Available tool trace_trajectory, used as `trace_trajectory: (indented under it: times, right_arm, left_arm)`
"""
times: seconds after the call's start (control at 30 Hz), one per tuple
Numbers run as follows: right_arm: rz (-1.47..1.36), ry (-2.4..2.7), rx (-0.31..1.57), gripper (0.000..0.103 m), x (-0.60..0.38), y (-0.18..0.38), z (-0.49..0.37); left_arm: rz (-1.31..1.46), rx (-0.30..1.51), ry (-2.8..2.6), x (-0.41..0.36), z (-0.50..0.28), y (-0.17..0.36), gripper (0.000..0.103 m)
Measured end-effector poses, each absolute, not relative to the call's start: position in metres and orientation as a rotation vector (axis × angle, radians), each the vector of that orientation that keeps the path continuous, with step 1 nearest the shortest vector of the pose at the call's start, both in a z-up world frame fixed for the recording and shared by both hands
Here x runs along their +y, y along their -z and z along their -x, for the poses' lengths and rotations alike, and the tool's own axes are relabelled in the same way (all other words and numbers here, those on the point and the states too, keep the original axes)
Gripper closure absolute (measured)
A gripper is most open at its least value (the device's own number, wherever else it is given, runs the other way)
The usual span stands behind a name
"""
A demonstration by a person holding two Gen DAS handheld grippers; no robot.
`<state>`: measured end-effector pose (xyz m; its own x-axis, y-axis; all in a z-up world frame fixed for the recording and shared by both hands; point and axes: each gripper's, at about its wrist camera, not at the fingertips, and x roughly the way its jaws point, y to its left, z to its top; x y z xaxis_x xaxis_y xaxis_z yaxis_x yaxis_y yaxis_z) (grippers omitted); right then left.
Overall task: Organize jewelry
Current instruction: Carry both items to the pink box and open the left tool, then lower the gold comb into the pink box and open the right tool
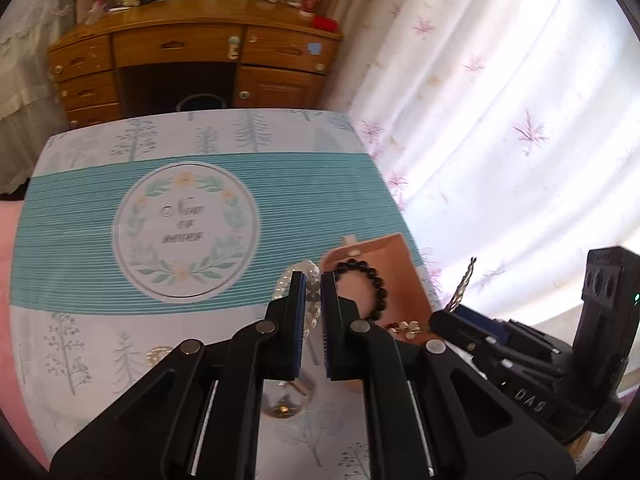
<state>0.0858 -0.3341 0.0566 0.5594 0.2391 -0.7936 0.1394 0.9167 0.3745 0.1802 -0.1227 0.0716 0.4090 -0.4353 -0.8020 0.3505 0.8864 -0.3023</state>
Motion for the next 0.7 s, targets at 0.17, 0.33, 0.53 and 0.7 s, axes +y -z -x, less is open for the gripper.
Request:
trace_trajectory:
  times: [0.17,0.33,0.53,0.7]
  right_arm:
    - [-0.457,-0.009,0.984,0.077,-0.362,-0.046,-0.053]
    - [-0.492,0.025,0.985,0.077,-0.382,-0.036,-0.033]
    - [-0.495,0.034,0.999,0.077,-0.39,-0.026,-0.019]
    - [-0.48,0.021,1.024,0.077,-0.376,-0.018,-0.03]
  left_arm:
    - [0.103,1.085,0.6,-0.163,-0.179,-0.06,0.098]
    - [0.124,1.16,0.663,-0.192,-0.184,-0.029,0.098]
    - [0.021,1.238,0.612,-0.207,-0.182,0.013,0.094]
    - [0.024,1.219,0.569,-0.185,-0.176,0.021,0.073]
